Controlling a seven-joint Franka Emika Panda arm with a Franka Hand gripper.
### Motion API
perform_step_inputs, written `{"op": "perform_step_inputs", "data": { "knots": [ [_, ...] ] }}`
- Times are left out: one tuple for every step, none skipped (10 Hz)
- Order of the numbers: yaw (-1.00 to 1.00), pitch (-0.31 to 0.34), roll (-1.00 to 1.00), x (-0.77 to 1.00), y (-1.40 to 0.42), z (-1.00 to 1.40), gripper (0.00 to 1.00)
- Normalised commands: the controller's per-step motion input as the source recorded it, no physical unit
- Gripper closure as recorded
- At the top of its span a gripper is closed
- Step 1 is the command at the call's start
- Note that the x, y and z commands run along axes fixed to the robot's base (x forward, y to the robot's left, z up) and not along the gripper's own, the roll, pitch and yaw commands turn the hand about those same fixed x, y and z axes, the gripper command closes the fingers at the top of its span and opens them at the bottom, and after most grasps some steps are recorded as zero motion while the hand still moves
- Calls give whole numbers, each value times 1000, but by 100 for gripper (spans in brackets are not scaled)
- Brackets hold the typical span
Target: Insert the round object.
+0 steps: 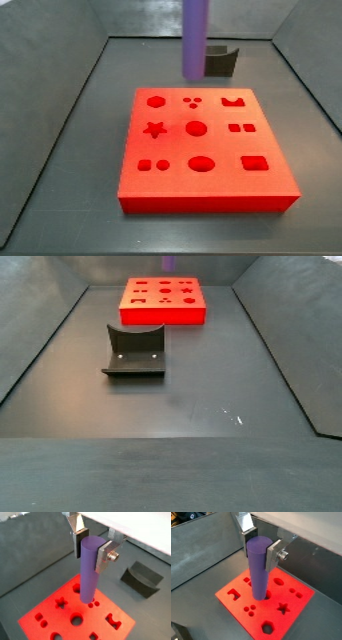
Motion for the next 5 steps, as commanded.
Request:
{"op": "perform_step_inputs", "data": {
  "knots": [
    [-34,-10,0,83,0,-154,100],
    [-54,-34,-33,17,97,-183,100],
    [9,-50,49,151,-231,-260,100],
    [154,-30,216,100,-577,-354,100],
    [163,-6,280,26,-486,-400,100]
  ]
}}
